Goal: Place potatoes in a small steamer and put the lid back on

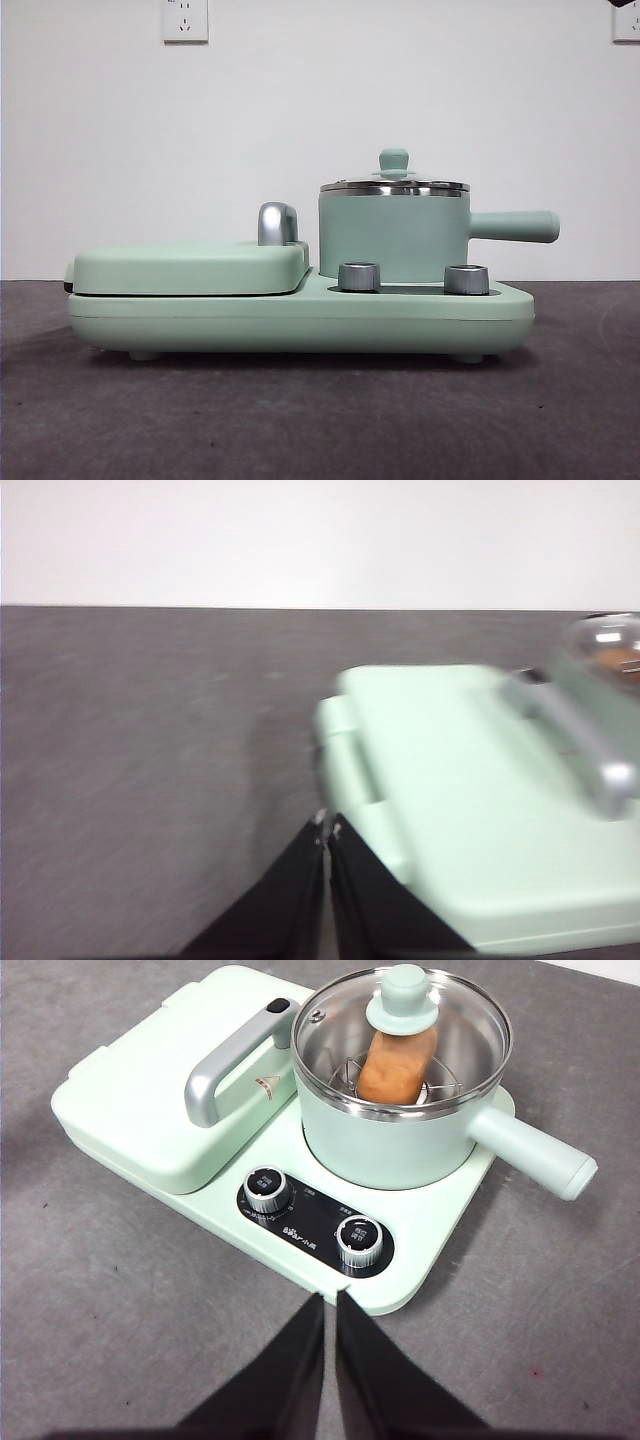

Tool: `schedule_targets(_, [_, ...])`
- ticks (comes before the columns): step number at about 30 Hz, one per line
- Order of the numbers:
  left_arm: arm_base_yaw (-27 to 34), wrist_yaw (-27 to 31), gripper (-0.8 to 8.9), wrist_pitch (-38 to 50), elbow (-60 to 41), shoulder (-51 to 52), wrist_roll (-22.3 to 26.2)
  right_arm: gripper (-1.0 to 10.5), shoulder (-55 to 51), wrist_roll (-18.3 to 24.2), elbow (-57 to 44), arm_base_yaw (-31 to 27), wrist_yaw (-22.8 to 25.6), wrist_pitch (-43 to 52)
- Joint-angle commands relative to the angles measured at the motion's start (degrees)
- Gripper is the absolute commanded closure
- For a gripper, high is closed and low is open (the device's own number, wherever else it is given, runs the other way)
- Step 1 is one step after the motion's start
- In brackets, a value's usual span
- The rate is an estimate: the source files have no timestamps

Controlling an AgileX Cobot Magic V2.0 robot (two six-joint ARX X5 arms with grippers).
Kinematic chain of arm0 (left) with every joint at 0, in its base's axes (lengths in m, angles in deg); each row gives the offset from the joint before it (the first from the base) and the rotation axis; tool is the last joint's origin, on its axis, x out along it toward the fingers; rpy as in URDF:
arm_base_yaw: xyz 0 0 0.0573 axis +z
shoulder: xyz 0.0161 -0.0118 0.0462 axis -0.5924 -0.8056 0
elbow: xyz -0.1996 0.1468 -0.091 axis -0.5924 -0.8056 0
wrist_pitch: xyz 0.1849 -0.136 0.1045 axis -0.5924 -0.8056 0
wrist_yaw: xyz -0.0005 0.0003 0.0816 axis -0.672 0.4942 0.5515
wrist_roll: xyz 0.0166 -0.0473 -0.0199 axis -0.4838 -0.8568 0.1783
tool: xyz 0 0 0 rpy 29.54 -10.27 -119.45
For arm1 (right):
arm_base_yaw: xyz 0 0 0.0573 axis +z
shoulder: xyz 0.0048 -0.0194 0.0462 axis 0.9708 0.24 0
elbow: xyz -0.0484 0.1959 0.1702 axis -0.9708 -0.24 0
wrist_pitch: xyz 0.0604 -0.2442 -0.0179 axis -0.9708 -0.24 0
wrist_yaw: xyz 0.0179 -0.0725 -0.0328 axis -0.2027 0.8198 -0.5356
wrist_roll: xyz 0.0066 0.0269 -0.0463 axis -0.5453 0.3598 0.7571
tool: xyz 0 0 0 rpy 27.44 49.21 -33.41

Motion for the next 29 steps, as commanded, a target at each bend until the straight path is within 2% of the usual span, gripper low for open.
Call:
schedule_targets(1, [2.84, 0.15, 8.07, 3.65, -5.64, 4.24, 1.57, 9.3, 0.17, 0.26, 0.42, 0.28, 0.02, 0.68])
schedule_targets(7, [6.47, 0.15, 8.07, 7.50, -16.33, 13.09, 1.79, 9.3, 0.17, 0.26, 0.42, 0.28, 0.02, 0.70])
schedule_targets(15, [6.67, 2.32, 8.07, 10.51, -25.81, 21.31, 2.01, 9.3, 0.17, 0.26, 0.42, 0.28, 0.02, 0.85])
schedule_targets(29, [6.64, 2.36, 8.07, 8.68, -25.70, 21.20, 1.73, 9.3, 0.17, 0.26, 0.42, 0.28, 0.02, 1.01])
